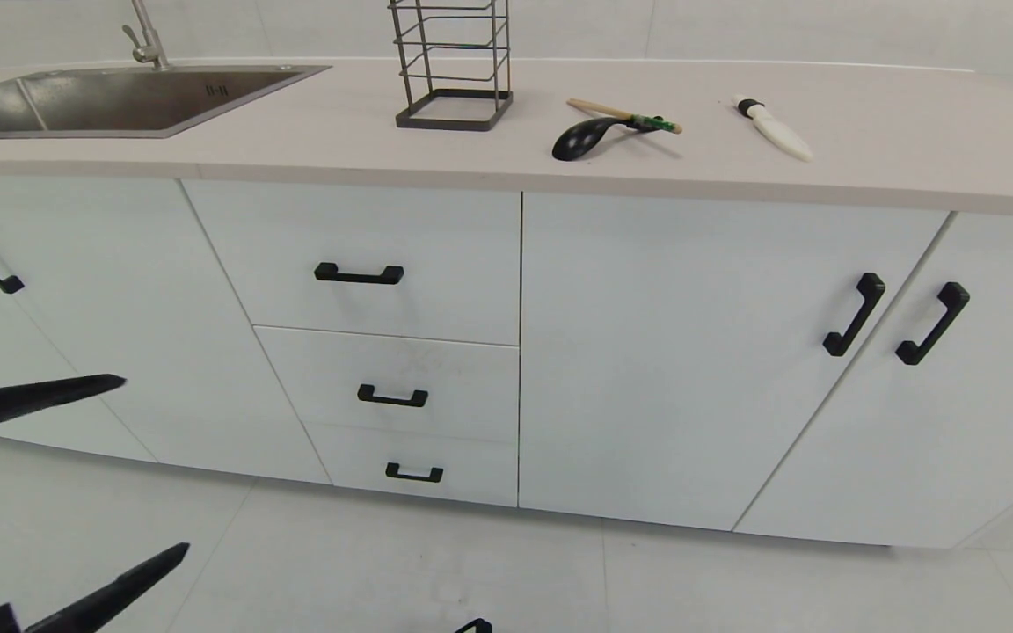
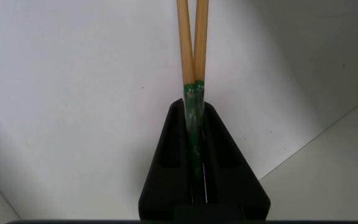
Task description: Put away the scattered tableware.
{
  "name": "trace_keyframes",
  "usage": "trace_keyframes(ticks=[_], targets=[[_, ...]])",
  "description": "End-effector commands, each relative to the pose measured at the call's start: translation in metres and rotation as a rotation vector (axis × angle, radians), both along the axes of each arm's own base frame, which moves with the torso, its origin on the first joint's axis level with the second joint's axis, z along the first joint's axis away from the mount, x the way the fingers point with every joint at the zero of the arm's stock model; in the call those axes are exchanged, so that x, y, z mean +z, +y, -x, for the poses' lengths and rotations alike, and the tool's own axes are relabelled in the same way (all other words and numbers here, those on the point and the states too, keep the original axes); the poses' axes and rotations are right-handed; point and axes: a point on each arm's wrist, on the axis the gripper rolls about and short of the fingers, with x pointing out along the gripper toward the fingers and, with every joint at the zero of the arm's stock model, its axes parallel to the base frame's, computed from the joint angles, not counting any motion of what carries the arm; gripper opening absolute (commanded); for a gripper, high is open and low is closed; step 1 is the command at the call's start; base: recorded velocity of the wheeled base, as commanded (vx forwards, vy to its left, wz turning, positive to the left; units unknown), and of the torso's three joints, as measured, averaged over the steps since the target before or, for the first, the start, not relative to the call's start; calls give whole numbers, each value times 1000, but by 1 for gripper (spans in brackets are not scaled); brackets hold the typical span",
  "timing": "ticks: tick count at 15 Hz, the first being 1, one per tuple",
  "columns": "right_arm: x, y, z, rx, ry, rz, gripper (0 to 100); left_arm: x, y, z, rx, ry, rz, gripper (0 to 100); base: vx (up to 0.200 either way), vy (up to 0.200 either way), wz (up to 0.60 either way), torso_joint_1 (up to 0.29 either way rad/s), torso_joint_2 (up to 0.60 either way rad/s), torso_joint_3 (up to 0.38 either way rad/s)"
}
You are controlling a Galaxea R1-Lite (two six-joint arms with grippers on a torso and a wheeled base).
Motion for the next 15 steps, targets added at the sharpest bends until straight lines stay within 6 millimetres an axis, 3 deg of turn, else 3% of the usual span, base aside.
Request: trace_keyframes(ticks=[1,3,5,6,8,12,15], targets=[[0,0,0,1,1,1,0,-15,-31,-50,-124,160,-231,100,0,0,0,0,0,0],[0,0,0,1,1,1,0,-34,-60,-82,-240,205,-401,100,0,0,0,0,0,0],[0,0,0,1,1,1,0,-62,-60,-91,-222,338,-433,100,0,0,0,0,0,0],[0,0,0,1,1,1,0,-75,-52,-90,-173,409,-420,100,0,0,0,0,0,0],[0,0,0,1,1,1,0,-82,-46,-94,-112,432,-378,100,0,0,0,0,0,0],[0,0,0,1,1,1,0,-99,-60,-123,-106,453,-351,100,0,0,0,0,0,0],[0,0,0,1,1,1,0,-105,-57,-126,-89,479,-358,100,0,0,0,0,0,0]])
